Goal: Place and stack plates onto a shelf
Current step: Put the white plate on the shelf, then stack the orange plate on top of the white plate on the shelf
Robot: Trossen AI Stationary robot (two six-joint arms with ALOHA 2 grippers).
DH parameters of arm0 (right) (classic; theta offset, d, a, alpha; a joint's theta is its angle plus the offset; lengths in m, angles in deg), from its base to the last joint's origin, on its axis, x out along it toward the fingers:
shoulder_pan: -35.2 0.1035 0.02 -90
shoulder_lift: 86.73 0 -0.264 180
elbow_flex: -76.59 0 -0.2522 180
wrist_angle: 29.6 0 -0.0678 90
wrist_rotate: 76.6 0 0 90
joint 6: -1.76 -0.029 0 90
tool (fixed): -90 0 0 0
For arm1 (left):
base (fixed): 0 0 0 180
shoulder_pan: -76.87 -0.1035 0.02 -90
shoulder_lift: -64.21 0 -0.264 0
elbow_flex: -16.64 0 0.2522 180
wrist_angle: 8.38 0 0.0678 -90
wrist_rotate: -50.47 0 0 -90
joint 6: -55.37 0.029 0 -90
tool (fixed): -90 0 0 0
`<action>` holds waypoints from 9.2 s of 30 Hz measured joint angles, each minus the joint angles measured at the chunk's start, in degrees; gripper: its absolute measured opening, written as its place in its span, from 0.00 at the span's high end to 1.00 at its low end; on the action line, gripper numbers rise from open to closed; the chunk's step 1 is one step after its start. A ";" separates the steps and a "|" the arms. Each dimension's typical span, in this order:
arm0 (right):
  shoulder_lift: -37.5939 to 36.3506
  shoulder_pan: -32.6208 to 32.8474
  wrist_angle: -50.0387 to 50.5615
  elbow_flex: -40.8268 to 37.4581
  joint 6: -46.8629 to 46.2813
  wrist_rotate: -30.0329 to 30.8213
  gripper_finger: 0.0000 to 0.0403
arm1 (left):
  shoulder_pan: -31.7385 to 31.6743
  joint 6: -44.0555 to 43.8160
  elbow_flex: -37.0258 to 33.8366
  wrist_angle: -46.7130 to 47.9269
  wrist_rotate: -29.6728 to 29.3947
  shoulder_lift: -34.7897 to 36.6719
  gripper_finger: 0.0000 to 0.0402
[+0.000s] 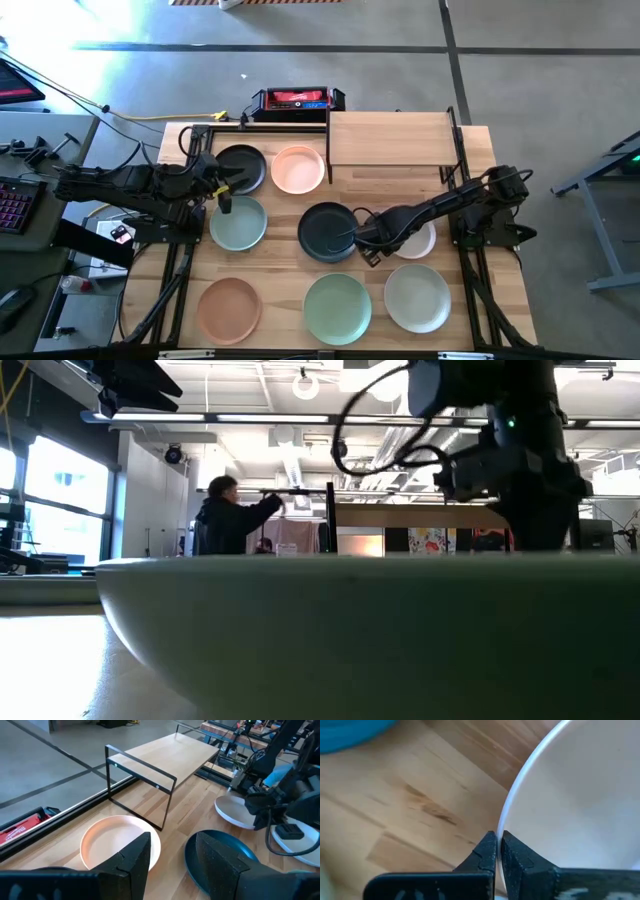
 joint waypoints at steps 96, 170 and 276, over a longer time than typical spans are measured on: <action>-27.50 -32.73 22.60 9.64 65.17 25.40 1.00 | -0.02 -6.12 0.00 -0.21 -7.63 -0.03 0.63; -27.50 -36.38 16.44 29.64 60.88 1.75 0.76 | -6.81 16.88 0.00 -22.29 5.32 -15.36 0.63; -27.39 -30.32 16.55 34.71 54.43 2.64 0.76 | -18.97 40.96 19.30 -1.45 11.58 -62.66 0.99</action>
